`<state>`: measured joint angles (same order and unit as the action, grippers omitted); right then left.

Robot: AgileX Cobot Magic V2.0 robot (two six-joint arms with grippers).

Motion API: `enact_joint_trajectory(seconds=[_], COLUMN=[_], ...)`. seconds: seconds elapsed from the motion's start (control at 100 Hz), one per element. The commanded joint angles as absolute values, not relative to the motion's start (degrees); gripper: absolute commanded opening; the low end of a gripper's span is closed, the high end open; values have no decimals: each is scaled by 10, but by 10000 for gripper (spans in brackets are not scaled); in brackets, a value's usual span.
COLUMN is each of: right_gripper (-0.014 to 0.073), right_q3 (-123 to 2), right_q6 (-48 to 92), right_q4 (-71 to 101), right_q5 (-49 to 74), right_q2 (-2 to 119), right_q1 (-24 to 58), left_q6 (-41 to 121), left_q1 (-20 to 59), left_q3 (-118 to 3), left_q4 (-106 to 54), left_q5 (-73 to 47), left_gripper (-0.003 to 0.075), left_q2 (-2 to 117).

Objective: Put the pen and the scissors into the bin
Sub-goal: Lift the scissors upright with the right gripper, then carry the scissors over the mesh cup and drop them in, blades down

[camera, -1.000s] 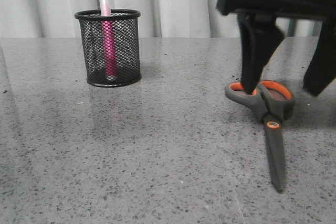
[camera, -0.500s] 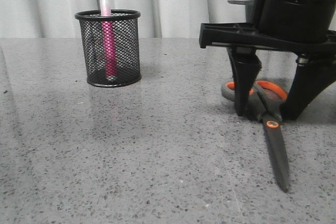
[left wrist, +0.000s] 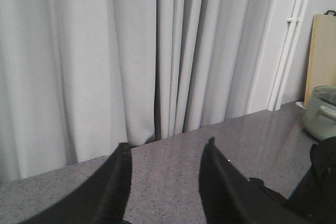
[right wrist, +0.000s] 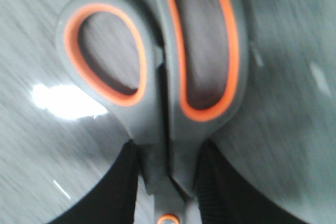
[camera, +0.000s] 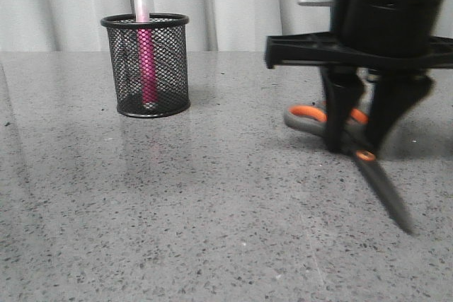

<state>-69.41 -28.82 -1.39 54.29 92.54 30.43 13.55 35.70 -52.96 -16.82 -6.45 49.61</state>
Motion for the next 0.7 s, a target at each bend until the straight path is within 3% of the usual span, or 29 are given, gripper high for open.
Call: enact_joint_trajectory(seconds=[0.0,0.21,0.4,0.69], right_gripper=[-69,-69,-71,-76], right_q3=[-749,-876,-897,-897], right_q6=[-271,-247,-176,-164], right_q4=[-37,-33,-33,-63], right_q5=[450,278,65,-39], right_q2=[886,869,891,979], right_q1=[304,309,325,349], left_q6=[137,137,137,137], left_q1=[360,360,360,360], left_q3=[-544,-544,-544,-544], left_q4=[-170,-170,-170,-138], left_q5=[-27,-27,-27,-71], left_gripper=[273,273,261,62], left_q2=[490,482,450,389])
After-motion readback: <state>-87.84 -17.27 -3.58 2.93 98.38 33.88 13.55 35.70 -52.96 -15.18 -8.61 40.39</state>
